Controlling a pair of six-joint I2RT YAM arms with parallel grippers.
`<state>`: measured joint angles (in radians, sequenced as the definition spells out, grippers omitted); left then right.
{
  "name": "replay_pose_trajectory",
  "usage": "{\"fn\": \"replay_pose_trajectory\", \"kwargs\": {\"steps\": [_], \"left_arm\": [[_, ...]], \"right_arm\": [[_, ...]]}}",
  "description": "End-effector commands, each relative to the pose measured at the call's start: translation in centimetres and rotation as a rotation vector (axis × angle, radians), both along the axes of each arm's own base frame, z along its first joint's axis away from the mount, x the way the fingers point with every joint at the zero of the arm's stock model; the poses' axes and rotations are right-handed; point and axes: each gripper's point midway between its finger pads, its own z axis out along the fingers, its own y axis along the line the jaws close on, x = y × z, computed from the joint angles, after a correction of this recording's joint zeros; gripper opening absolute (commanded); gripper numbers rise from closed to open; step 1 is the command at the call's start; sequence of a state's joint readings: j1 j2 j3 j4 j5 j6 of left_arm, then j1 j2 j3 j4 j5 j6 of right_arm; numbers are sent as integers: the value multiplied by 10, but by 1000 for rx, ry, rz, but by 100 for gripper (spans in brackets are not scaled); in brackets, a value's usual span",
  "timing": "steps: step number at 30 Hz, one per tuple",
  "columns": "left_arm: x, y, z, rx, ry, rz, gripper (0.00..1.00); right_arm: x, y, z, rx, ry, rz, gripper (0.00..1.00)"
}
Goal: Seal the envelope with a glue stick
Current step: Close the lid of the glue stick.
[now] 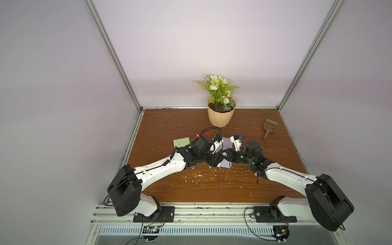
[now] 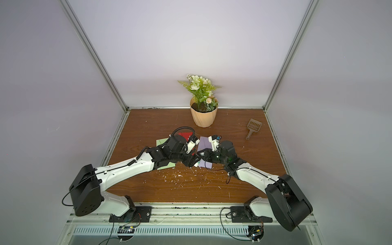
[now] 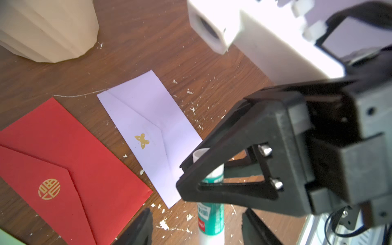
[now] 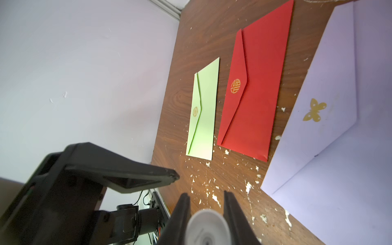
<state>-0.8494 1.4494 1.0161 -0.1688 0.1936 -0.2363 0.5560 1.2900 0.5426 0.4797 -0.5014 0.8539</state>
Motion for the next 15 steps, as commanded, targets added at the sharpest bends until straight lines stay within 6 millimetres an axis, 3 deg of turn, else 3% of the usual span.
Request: {"fn": "replay_pose_trajectory", "kwargs": {"steps": [1,8,15], "left_arm": [[12,-8,40,-127,-94,9,73],[7,0,31,-103,-80,17,83],[6,25,15,-48,-78,96,95]], "right_arm": [[-11,2,6,37,33,63,0],[6,-27,-4,15,54,-2,0],[37,-79,-19,-184,86,-113,0]]}}
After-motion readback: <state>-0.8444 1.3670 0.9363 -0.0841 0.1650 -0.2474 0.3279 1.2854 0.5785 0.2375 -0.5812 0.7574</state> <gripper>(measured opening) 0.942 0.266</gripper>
